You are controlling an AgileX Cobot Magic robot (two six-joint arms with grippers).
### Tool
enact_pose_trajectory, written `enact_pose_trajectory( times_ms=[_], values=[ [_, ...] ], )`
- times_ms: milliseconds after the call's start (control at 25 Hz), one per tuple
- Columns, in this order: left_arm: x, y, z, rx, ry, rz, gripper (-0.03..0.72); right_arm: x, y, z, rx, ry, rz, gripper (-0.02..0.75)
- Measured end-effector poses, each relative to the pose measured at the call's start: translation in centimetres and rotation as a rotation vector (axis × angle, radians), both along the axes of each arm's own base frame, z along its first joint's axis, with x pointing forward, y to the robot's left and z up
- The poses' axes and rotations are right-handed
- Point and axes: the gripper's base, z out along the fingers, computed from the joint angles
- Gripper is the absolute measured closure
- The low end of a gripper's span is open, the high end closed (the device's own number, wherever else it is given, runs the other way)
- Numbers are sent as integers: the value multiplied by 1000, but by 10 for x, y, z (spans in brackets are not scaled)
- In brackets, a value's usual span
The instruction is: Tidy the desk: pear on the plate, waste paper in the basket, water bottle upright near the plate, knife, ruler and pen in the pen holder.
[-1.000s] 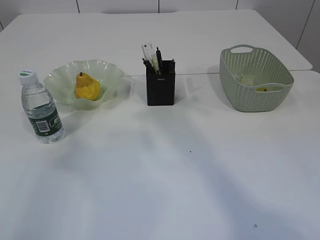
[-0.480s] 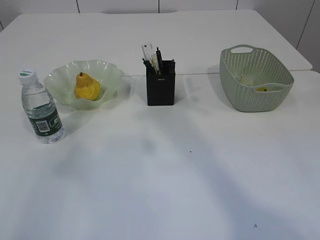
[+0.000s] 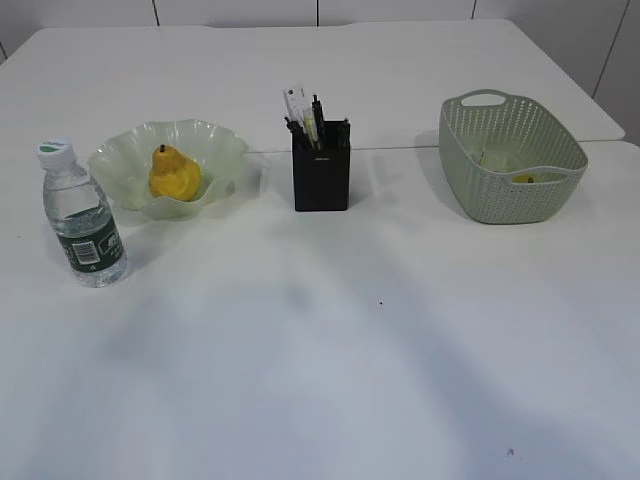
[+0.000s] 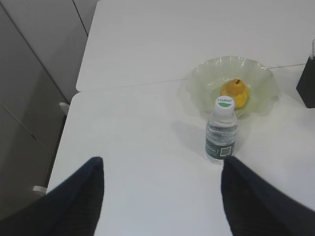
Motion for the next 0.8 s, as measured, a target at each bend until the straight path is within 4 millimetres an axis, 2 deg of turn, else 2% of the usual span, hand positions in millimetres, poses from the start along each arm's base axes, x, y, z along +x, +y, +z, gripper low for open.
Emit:
enact_pose_trajectory(
  times_ms=[360,800],
  values=[
    [-21,1,6,-1,-64,2,162,-2,0,2,6,-7,8,525],
    [-21,2,6,1,-64,10,162,-3,2,4,29,-18,34,525]
  ],
)
